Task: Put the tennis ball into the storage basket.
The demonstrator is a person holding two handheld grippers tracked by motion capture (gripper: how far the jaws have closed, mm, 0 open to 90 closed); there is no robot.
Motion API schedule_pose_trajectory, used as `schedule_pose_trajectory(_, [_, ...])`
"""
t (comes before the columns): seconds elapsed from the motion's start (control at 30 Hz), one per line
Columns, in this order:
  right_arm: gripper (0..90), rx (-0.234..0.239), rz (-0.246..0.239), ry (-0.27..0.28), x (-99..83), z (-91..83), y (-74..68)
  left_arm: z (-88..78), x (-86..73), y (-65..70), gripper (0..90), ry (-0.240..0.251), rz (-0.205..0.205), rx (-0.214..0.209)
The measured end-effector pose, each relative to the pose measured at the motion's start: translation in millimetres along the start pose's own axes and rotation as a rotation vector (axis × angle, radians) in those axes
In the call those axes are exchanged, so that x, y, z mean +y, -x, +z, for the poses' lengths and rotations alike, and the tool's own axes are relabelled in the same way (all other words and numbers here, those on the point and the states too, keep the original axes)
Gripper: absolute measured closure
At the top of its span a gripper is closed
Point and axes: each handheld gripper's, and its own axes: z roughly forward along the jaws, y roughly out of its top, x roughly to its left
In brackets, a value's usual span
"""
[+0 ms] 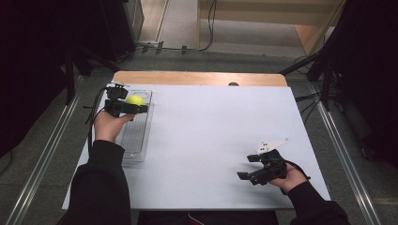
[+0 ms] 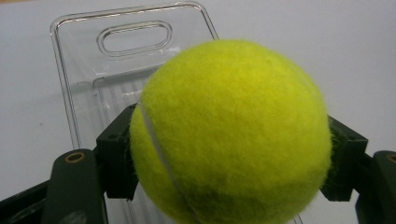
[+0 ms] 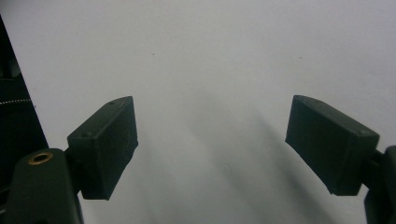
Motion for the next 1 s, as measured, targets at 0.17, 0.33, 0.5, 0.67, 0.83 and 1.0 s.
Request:
schedule_pose_trajectory(0.17, [14.8,0.002,-0.001,-0.001,0.0,0.0,-0.2,0.2,0.1,-0.4,24.9,0.0,-0.005,0.003])
schedule_pose_trajectory(0.33, [14.8,0.001,0.0,-0.001,0.0,-0.1,-0.2,-3.4,2.2,-2.2,16.8,0.032,-0.039,-0.015])
schedule_pose_trajectory(0.5, [14.8,0.002,-0.001,0.0,0.1,0.2,-0.4,-9.6,4.4,-2.0,15.5,0.048,-0.034,-0.021])
schedule_pose_trajectory(0.67, [14.8,0.003,-0.006,0.0,0.5,0.6,0.0,-14.5,6.1,0.0,15.5,0.051,-0.031,-0.041])
schedule_pose_trajectory(0.83, [14.8,0.005,-0.008,-0.001,0.5,0.8,-0.2,-20.1,8.7,2.2,15.5,0.061,-0.034,-0.067])
schedule_pose_trajectory(1.0, [14.8,0.008,0.001,0.003,0.1,1.1,3.0,-24.2,13.0,6.7,15.6,0.072,-0.029,-0.1])
